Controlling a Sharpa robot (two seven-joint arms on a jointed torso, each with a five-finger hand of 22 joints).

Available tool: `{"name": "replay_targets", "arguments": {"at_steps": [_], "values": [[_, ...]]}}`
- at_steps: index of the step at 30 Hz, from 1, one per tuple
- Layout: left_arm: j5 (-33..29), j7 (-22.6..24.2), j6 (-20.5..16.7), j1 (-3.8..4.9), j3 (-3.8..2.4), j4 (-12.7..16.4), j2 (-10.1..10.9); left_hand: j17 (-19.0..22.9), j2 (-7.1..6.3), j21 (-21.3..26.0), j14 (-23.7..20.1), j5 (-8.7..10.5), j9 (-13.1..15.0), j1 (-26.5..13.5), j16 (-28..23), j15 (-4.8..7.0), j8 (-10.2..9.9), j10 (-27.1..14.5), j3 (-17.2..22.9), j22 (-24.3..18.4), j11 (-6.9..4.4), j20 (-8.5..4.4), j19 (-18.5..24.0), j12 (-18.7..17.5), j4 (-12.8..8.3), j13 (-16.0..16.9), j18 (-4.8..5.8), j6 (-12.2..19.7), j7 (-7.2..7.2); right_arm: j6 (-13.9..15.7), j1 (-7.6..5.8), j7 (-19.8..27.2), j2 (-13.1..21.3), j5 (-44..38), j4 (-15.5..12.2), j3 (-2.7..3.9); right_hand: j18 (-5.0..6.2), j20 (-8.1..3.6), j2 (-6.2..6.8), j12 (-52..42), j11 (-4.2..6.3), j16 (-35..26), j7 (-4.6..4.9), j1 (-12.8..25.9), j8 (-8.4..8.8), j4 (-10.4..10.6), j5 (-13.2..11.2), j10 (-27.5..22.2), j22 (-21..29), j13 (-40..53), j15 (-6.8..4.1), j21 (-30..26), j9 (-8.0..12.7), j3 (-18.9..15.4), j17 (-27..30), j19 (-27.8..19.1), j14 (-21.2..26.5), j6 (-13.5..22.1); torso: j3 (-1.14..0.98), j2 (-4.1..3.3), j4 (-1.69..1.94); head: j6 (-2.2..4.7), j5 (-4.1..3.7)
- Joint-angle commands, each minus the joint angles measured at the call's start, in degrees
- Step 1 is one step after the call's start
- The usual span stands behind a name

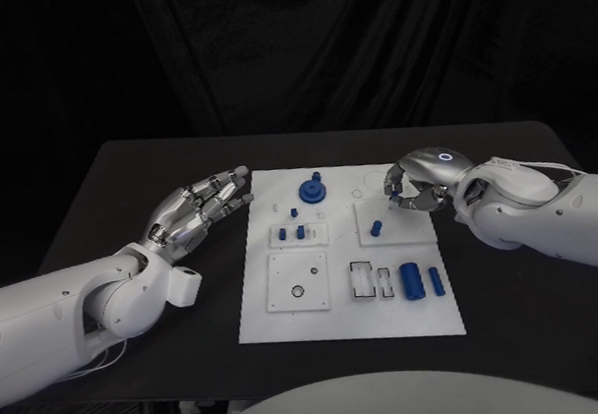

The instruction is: Assemble the parts on the task board

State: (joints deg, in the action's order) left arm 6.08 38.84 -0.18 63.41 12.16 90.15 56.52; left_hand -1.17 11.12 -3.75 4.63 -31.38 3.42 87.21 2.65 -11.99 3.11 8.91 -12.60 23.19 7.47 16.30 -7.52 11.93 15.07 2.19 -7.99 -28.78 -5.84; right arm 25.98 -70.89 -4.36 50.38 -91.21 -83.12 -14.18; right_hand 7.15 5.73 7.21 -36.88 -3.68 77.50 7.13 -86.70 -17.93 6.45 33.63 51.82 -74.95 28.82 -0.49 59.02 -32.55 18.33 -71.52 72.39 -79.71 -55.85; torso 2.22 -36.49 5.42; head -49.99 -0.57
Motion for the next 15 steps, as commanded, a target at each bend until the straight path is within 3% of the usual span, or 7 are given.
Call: {"name": "replay_targets", "arguments": {"at_steps": [1,7,15], "values": [[-0.33,1.77,0.66,-0.08,-0.05,0.02,-0.18,-0.10,0.14,-0.32,0.20,-0.21,0.08,0.63,0.29,-0.13,0.27,0.24,0.04,0.09,0.29,0.19,-0.34,0.26,-0.33,0.08,-0.54,-0.21,-0.40,-0.62,-1.30,-1.30,0.46,-0.11,-1.51,0.05,-0.38,-0.03,0.01,0.28,0.33,-0.44,0.08,-0.51,-0.18,-0.31,0.18,0.88,-6.20,-0.04,0.04,-0.32,0.02,-0.04,0.29,-0.52,0.68,0.37,0.01,0.08,0.01,-0.01,0.08],[-0.33,1.68,0.80,-0.10,-0.05,-0.12,-0.45,-0.11,0.13,-0.33,0.28,-0.22,0.13,0.66,0.37,-0.17,0.34,0.34,0.06,-0.02,0.38,0.20,-0.38,0.37,-0.34,0.10,-0.51,-0.57,-0.63,-1.79,-3.09,-2.49,2.00,-0.11,-7.02,0.05,-0.31,-0.03,0.12,0.29,0.33,-0.66,0.13,-0.64,-0.06,-0.48,0.10,1.17,-6.09,-0.12,0.05,-0.72,0.03,0.08,0.56,-0.85,0.88,0.72,-0.01,0.05,0.00,-0.01,0.33],[-0.33,1.53,0.87,-0.31,-0.05,-0.12,-0.54,-0.07,0.18,-0.23,0.13,-0.59,0.17,0.76,0.33,-0.06,0.38,0.34,0.14,-0.51,0.51,0.13,-0.22,0.40,-0.38,0.10,-0.47,-0.79,-0.93,-3.78,-3.01,-3.97,1.14,-2.81,-15.33,0.04,-0.28,-0.04,0.11,0.36,0.20,-0.66,0.34,-1.28,0.27,-1.07,-0.71,1.28,-6.06,-0.24,0.10,-0.78,0.24,0.50,0.61,-1.10,0.85,1.25,-0.01,0.05,0.00,-0.01,1.55]]}}
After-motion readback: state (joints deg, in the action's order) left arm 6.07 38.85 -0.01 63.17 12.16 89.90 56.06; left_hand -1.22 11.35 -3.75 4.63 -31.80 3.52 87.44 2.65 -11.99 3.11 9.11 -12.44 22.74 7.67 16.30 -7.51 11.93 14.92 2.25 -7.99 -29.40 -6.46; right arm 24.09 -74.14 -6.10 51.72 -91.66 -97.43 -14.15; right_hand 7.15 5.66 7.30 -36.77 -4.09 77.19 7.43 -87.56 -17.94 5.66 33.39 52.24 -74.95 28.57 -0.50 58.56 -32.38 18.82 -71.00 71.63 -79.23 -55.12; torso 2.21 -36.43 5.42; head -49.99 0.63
